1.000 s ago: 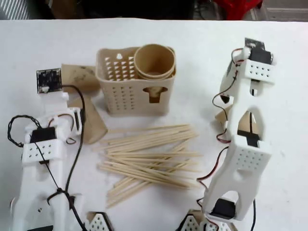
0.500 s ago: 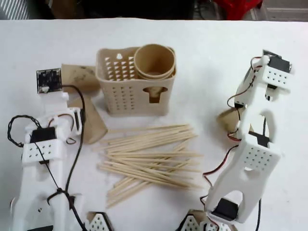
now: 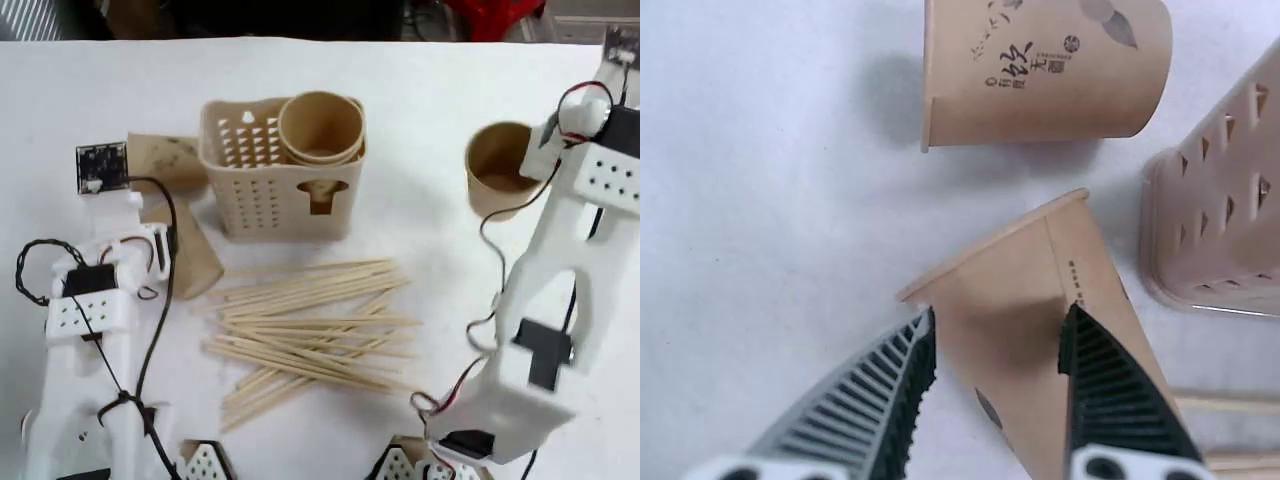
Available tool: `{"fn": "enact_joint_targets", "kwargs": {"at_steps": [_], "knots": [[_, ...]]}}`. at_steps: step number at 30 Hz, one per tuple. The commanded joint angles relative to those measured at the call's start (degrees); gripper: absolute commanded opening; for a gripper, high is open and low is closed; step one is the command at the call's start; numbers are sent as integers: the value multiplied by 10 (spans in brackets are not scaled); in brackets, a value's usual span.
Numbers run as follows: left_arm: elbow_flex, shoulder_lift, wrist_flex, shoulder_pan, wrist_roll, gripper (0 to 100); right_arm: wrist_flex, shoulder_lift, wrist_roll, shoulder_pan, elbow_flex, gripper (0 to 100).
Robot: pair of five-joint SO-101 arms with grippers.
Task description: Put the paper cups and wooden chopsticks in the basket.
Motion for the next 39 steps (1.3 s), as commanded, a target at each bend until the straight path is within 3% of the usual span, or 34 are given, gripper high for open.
{"fn": "enact_joint_targets", "kwargs": {"at_steps": [1,10,15,39], "knots": [[3,0,-3,5,0,211,0,-146,-34,-72,-13,15],[3,0,-3,5,0,211,-89,-303,-105,-316,-10,15],[3,0,-3,5,0,211,-141,-304,-105,-389,-8,16],[3,0,-3,7,0,211,-162,-65,-100,-339,-9,43]]}}
